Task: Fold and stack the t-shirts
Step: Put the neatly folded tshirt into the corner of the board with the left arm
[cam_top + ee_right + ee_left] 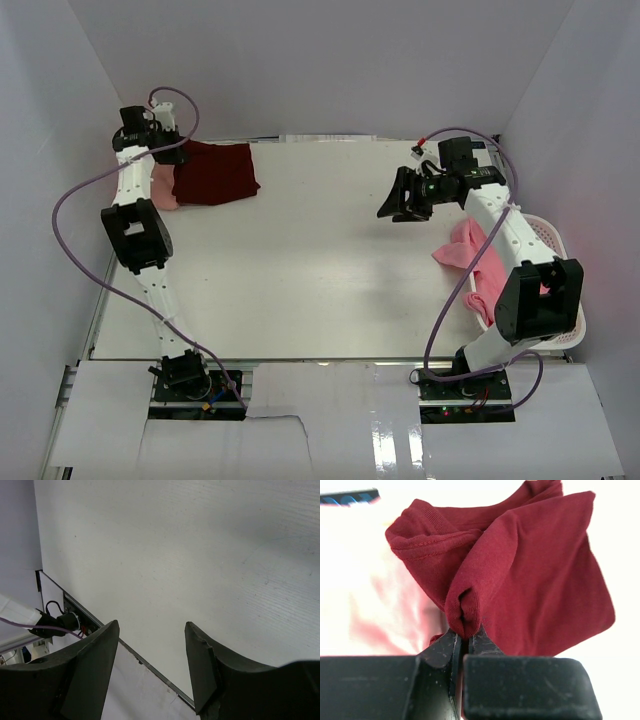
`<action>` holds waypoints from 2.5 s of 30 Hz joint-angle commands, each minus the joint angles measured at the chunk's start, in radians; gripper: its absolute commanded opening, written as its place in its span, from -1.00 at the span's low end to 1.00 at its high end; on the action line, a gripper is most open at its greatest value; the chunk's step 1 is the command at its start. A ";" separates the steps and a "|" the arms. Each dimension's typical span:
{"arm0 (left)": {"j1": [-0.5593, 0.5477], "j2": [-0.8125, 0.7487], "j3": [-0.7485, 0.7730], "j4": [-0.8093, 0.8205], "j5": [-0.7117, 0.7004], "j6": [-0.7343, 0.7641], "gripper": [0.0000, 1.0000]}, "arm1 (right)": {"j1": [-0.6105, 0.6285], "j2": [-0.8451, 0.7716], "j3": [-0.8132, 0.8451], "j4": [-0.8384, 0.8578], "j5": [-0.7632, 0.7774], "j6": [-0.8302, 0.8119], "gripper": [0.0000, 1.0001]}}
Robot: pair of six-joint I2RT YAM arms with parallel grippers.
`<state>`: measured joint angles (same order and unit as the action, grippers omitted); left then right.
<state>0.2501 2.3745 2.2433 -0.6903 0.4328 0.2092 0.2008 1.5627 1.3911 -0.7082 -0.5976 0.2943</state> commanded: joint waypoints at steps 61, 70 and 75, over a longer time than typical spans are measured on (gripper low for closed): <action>0.207 -0.047 0.027 0.215 0.006 -0.261 0.11 | 0.172 0.123 -0.014 0.016 0.035 0.068 0.24; 0.193 -0.159 -0.042 0.316 0.044 -0.275 0.96 | 0.173 0.099 -0.049 0.045 0.025 0.071 0.24; 0.169 -0.332 -0.322 0.527 0.046 -0.258 0.96 | 0.173 0.071 -0.081 0.069 0.016 0.071 0.25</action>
<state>0.4419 2.2185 2.0197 -0.3241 0.4496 -0.0593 0.3691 1.6920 1.3193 -0.6769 -0.5560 0.3618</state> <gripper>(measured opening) 0.978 0.622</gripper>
